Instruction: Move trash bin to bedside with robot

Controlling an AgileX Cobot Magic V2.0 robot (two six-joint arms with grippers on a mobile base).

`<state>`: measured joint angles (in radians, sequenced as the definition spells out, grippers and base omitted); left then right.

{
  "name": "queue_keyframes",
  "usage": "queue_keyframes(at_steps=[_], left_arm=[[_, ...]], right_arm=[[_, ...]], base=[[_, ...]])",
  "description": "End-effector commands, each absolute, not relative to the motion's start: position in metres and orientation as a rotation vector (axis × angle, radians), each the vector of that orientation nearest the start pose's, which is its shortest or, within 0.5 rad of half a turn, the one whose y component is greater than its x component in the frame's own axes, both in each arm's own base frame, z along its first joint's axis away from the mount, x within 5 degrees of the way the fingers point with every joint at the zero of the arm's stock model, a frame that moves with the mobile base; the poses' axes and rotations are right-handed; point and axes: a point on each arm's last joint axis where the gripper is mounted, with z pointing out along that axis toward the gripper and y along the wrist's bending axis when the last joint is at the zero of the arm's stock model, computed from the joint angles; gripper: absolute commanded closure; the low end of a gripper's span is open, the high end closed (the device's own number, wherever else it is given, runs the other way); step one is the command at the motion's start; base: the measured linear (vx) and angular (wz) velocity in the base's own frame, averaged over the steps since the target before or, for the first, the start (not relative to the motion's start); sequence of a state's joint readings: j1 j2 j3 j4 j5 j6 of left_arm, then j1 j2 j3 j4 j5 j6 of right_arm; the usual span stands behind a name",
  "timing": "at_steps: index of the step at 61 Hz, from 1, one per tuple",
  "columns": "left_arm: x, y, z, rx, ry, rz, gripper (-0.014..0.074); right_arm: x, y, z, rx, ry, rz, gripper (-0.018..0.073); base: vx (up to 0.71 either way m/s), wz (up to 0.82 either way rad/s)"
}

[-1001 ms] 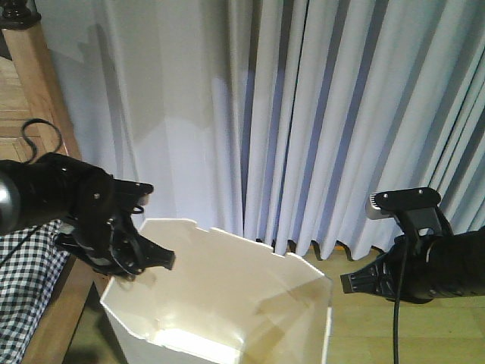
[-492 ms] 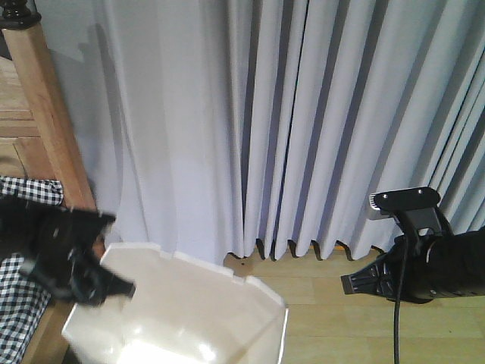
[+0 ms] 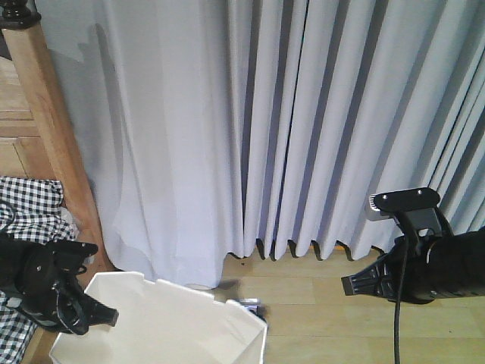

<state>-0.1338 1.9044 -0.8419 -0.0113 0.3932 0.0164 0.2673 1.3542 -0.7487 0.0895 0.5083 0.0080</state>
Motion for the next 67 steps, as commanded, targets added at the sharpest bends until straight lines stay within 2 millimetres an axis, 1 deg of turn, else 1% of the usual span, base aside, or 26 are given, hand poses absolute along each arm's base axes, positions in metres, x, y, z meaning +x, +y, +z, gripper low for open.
queue_keyframes(at_steps=[1,10,14,21,29,39,54,67], left_arm=[[0.319,-0.044,0.108,0.187,2.803,-0.074,0.0602],[0.322,-0.047,0.095,0.19,2.792,-0.119,0.0602],[0.324,-0.046,0.088,0.177,2.804,-0.136,0.0602],[0.326,-0.038,0.073,0.149,2.837,-0.164,0.0602],[0.333,-0.029,0.064,0.19,2.851,-0.19,0.0602],[0.345,-0.021,0.055,0.217,2.841,-0.177,0.0602],[0.356,-0.012,0.03,0.205,2.878,-0.175,0.0602],[0.366,-0.012,0.007,0.233,2.899,-0.173,0.0602]], right_arm=[[0.247,0.071,0.242,-0.252,2.497,0.19,0.0569],[0.247,0.071,0.242,-0.252,2.498,0.189,0.0568],[0.247,0.071,0.242,-0.252,2.5,0.189,0.0568],[0.246,0.071,0.242,-0.253,2.505,0.189,0.0568],[0.246,0.071,0.241,-0.254,2.507,0.189,0.0568],[0.246,0.071,0.241,-0.254,2.507,0.189,0.0566],[0.246,0.071,0.241,-0.254,2.508,0.189,0.0566],[0.246,0.071,0.241,-0.254,2.508,0.189,0.0566]], base=[[0.0,0.0],[0.0,0.0],[0.0,0.0],[0.0,0.0],[0.0,0.0],[0.0,0.0],[0.0,0.0],[0.0,0.0]])
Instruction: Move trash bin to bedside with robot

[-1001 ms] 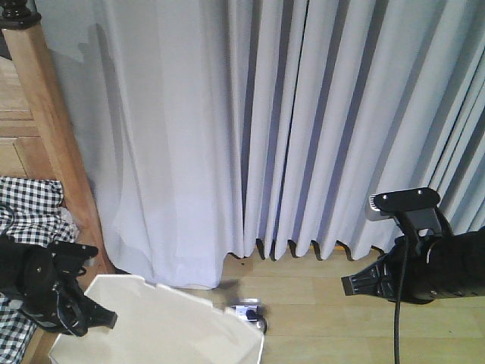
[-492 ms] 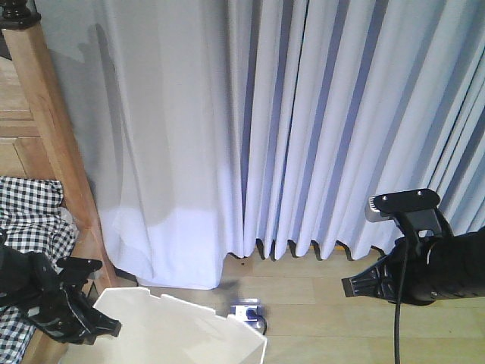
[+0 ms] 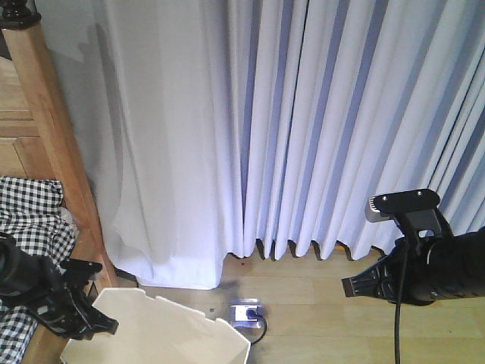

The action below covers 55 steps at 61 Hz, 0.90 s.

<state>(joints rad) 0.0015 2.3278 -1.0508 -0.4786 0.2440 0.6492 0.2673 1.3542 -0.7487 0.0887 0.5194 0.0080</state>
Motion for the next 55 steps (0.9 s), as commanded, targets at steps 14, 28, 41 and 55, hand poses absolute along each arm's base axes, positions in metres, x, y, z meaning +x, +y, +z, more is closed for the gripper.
queue_keyframes(at_steps=[14,28,41,55], left_arm=[[0.379,-0.012,-0.015,0.238,2.91,-0.176,0.0602],[0.391,-0.003,-0.035,0.2,2.92,-0.198,0.0602],[0.394,0.008,-0.053,0.186,2.928,-0.228,0.0602],[0.405,0.001,-0.063,0.158,2.896,-0.339,0.0602]], right_arm=[[0.246,0.071,0.241,-0.254,2.508,0.189,0.0566],[0.246,0.071,0.242,-0.254,2.507,0.189,0.0566],[0.246,0.071,0.242,-0.253,2.504,0.189,0.0566],[0.248,0.071,0.243,-0.251,2.488,0.19,0.0566]], base=[[0.0,0.0],[0.0,0.0],[0.0,0.0],[0.0,0.0]])
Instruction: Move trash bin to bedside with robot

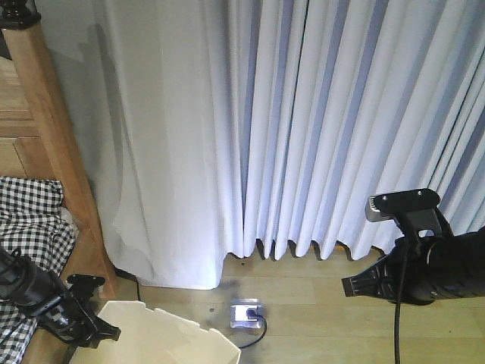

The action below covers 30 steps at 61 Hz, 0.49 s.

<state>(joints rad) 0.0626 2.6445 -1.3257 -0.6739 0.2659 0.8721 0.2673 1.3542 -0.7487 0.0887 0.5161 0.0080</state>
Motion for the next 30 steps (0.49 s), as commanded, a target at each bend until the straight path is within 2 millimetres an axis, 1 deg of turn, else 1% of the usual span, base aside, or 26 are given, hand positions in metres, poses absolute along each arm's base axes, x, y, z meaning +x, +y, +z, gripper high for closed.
queue_keyframes(at_steps=[1,17,30], left_arm=[[0.406,0.001,-0.063,0.144,2.889,-0.346,0.0602],[0.41,-0.002,-0.077,0.102,2.861,-0.398,0.0602],[0.415,-0.004,-0.097,0.057,2.856,-0.435,0.0602]], right_arm=[[0.248,0.071,0.243,-0.251,2.488,0.19,0.0566],[0.248,0.071,0.243,-0.251,2.488,0.19,0.0566],[0.248,0.071,0.243,-0.251,2.489,0.19,0.0566]], base=[[0.0,0.0],[0.0,0.0],[0.0,0.0]])
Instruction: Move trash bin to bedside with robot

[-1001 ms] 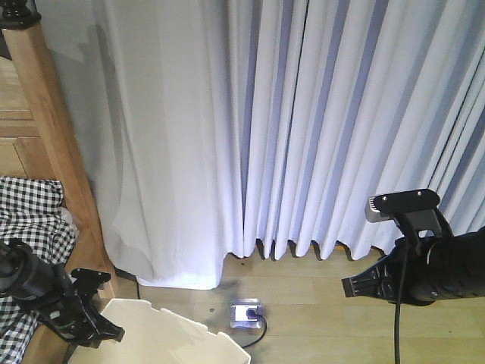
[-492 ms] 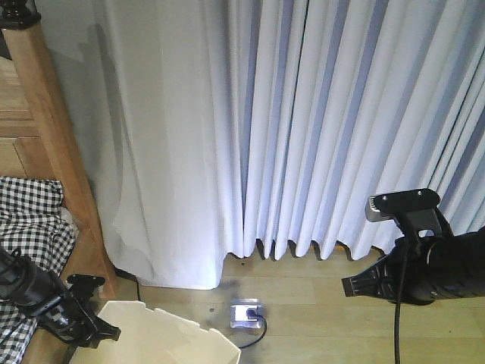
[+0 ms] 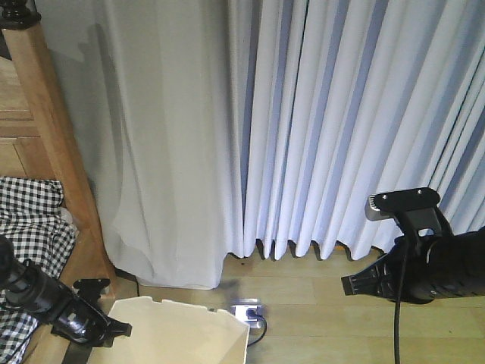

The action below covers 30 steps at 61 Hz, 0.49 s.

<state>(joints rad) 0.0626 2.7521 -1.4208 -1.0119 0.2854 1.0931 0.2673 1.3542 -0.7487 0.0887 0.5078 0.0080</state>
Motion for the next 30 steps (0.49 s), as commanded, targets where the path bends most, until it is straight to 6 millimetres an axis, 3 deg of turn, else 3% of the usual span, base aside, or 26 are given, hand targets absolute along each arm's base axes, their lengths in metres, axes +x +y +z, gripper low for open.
queue_keyframes(at_steps=[1,30], left_arm=[[0.416,-0.004,-0.098,0.057,2.857,-0.436,0.0602],[0.415,0.0,-0.133,0.067,2.869,-0.365,0.0602]], right_arm=[[0.248,0.071,0.243,-0.251,2.489,0.19,0.0566],[0.248,0.071,0.243,-0.251,2.489,0.19,0.0566]], base=[[0.0,0.0],[0.0,0.0]])
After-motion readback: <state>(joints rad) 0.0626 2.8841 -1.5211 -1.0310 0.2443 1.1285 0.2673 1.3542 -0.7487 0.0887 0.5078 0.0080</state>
